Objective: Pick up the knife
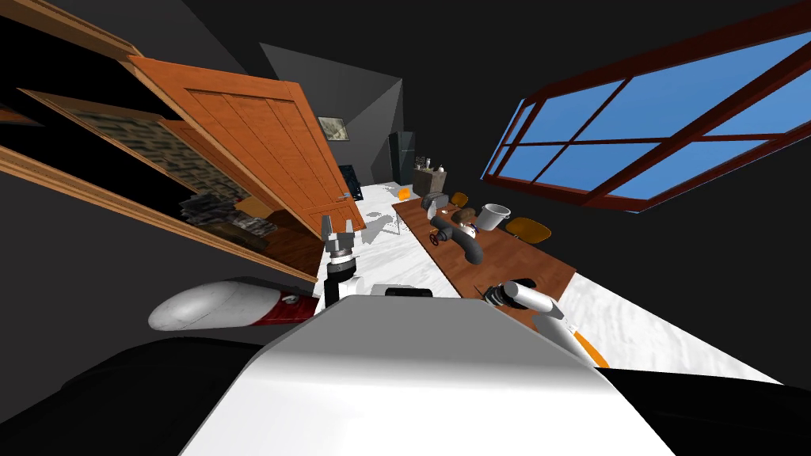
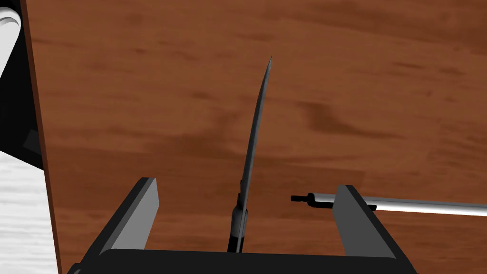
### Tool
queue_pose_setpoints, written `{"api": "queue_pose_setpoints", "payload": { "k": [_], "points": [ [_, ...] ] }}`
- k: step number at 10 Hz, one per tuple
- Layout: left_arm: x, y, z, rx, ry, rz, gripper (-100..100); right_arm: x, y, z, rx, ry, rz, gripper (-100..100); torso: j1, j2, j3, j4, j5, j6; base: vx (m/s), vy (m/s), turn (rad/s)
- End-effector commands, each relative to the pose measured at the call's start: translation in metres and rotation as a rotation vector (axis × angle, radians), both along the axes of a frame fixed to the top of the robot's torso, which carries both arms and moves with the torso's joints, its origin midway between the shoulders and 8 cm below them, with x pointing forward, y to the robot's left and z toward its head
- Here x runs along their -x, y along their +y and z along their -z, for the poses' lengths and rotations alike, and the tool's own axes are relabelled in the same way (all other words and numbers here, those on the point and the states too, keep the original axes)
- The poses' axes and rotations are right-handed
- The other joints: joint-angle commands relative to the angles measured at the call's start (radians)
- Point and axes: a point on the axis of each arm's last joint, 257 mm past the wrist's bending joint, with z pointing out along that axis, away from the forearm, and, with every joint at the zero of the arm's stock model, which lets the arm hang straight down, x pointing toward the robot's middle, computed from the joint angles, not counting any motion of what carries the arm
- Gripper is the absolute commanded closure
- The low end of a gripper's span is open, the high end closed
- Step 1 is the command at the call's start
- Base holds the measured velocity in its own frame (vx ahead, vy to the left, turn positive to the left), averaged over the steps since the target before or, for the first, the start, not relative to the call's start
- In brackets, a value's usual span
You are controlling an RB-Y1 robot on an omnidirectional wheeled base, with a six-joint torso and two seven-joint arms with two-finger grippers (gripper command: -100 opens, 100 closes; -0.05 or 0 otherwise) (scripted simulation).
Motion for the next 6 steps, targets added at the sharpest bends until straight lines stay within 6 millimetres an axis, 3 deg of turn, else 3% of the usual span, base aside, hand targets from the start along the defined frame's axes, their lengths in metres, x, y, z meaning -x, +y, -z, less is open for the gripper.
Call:
{"api": "queue_pose_setpoints", "payload": {
  "k": [1,6],
  "points": [
    [0.0,0.0,0.0,0.0,0.0,0.0,0,0.015,-0.005,0.0,-0.019,0.054,0.038,-100,0.0,0.0,0.0,0.0,0.0,0.0,0.028,-0.004,0.066],
    [0.0,0.0,0.0,0.0,0.0,0.0,0,0.048,-0.014,-0.003,-0.058,0.173,0.107,-100,0.0,0.0,0.0,0.0,0.0,0.0,0.023,-0.004,0.043]
  ]
}}
